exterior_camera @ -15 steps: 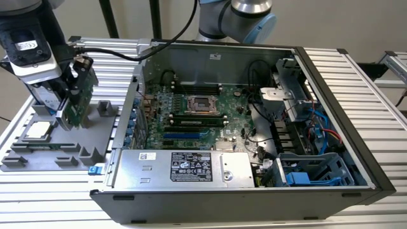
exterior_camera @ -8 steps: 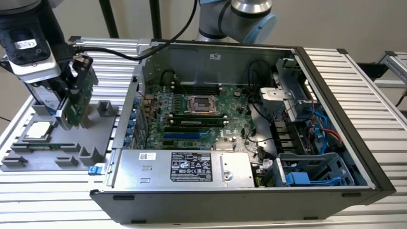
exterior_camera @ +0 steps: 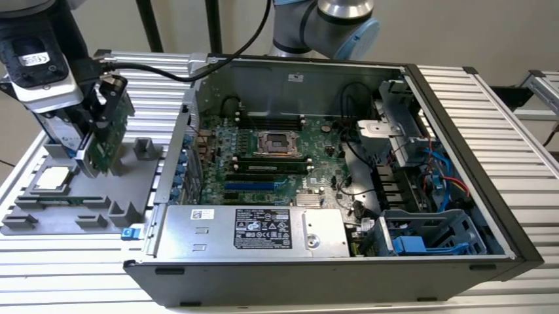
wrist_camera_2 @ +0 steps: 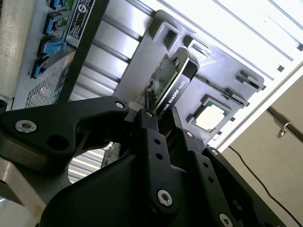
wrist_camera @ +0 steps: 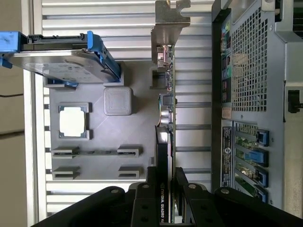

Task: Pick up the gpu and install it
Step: 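Pick up the gpu and move the gpu toward the slot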

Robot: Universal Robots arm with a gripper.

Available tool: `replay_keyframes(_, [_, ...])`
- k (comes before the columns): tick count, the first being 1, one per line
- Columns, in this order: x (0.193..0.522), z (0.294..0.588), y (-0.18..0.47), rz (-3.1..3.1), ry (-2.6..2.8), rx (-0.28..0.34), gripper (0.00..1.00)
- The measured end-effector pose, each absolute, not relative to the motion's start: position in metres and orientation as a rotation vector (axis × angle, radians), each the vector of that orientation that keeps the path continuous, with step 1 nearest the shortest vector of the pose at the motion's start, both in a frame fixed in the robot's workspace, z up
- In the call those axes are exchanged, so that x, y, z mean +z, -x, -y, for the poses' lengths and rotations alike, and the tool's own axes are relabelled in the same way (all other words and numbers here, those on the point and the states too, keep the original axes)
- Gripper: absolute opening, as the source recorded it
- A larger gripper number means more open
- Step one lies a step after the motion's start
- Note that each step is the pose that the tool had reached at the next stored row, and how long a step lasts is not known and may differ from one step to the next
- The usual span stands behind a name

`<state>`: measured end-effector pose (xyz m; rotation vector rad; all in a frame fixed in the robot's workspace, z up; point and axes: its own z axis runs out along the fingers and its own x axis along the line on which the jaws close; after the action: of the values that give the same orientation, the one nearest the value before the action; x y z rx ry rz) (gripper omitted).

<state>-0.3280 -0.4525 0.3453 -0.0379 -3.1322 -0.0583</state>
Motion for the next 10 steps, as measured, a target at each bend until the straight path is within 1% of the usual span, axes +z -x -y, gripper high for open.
replay_keyframes(10, [0.3470, 0.4525, 0.3280, 3.132, 0.039, -0.058, 0.00])
